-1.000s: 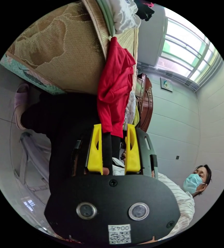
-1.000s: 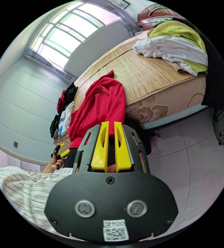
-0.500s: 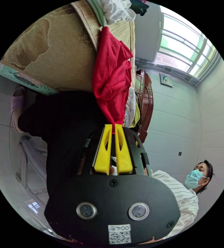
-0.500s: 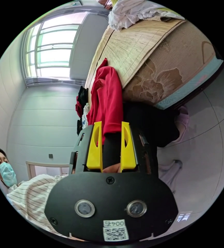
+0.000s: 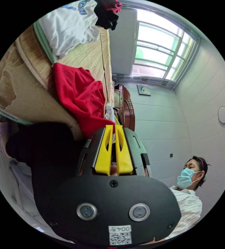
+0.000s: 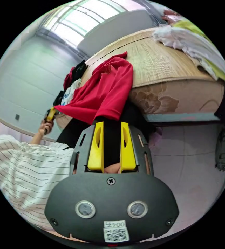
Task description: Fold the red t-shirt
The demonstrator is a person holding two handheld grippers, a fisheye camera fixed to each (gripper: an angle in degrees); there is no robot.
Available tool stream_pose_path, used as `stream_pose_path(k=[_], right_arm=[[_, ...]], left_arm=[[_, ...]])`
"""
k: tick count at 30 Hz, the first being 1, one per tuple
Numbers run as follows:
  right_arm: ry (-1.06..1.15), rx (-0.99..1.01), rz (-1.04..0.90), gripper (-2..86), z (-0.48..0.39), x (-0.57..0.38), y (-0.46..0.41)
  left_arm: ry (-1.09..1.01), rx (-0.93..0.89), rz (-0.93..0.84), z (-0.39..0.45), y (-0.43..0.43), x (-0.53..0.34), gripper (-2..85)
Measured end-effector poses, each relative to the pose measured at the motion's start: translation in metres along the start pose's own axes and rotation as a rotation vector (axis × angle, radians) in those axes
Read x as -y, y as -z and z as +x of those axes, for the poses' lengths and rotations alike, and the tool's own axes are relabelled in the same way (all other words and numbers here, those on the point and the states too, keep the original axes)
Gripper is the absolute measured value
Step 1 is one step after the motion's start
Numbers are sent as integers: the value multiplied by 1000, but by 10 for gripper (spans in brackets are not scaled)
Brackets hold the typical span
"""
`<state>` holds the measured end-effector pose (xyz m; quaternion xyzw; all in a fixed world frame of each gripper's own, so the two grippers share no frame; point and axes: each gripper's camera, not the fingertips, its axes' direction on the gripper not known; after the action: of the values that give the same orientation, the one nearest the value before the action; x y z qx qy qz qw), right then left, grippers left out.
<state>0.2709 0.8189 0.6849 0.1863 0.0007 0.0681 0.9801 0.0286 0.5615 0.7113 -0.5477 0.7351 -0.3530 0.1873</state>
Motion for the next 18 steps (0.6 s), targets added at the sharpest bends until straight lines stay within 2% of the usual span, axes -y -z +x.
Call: stream_pose_path(k=[2, 5, 7, 9, 11, 13, 18], right_arm=[[44, -175, 4, 16, -31, 21, -12], [88, -252, 40, 6, -65, 70, -15], [140, -248, 64, 10, -88, 108, -16], [180, -298, -4, 24, -109, 152, -33], [202, -364, -161, 50, -129, 198, -65], [198, -384, -193, 54, -142, 214, -73], [112, -425, -137, 65, -151, 196, -78]], left_arm=[[-17, -6, 18, 10, -2, 6, 16], [-25, -4, 62, 18, -1, 15, 16], [-10, 8, 105, 17, 2, 18, 16], [18, 20, 161, 11, 5, 21, 16], [39, 16, 187, 6, 6, 22, 15], [51, 18, 197, 3, 6, 21, 16], [70, 18, 181, -1, 1, 21, 16]])
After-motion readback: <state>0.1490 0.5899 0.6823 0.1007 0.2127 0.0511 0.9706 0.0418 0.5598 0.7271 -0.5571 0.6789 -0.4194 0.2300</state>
